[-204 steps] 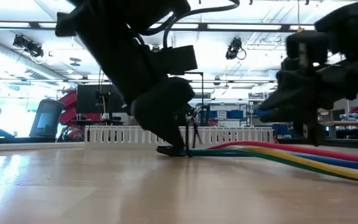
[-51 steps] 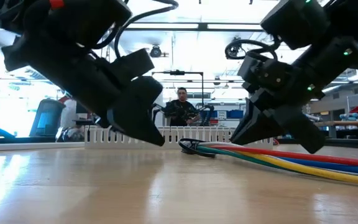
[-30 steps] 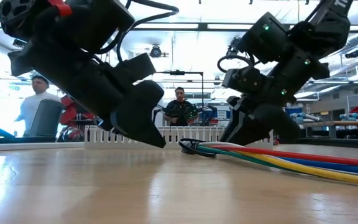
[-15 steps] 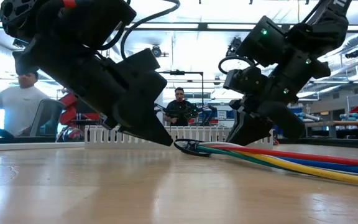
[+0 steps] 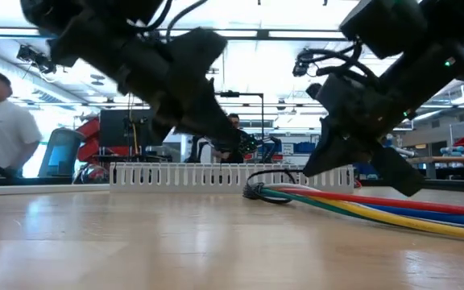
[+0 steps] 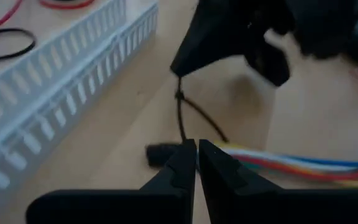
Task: Ziptie cables
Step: Wrap the cables together using the left black zip tie
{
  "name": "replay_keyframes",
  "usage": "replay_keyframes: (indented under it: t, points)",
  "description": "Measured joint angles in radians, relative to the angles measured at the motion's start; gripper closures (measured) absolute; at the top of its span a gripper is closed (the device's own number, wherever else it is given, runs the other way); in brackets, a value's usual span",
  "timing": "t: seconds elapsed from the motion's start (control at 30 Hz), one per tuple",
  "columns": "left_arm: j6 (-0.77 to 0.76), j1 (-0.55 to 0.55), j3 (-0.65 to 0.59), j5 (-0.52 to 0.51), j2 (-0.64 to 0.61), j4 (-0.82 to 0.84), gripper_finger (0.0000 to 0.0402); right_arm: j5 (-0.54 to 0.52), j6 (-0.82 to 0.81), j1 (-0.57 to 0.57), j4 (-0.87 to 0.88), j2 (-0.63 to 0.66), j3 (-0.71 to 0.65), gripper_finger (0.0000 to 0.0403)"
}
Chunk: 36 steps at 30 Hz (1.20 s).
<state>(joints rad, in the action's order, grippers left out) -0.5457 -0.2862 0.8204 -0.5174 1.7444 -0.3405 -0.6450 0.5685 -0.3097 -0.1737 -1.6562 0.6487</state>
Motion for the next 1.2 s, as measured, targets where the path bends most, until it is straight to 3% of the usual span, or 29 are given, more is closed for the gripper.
replay_keyframes:
  t: [0.23, 0.37, 0.73, 1.0, 1.2]
  points:
    - [-0.037, 0.118, 0.0, 0.22, -0.03, -0.002, 0.0371, -0.061, 0.053, -0.039, -0.232, 0.0, 0.001, 0.0403]
    - [-0.03, 0.17, -0.007, 0.27, -0.03, -0.021, 0.0371, -0.071, 0.162, -0.062, -0.324, 0.0, 0.002, 0.0403]
    - [-0.039, 0.273, -0.007, 0.646, -0.033, -0.149, 0.0371, -0.148, 0.213, -0.103, -0.335, 0.0, 0.002, 0.0403]
    - [-0.099, 0.323, -0.007, 0.745, -0.003, -0.223, 0.0371, -0.151, 0.213, -0.104, -0.358, 0.001, 0.002, 0.0403]
    - [-0.141, 0.333, -0.007, 0.748, -0.002, -0.236, 0.0371, -0.151, 0.213, -0.107, -0.357, 0.001, 0.002, 0.0403]
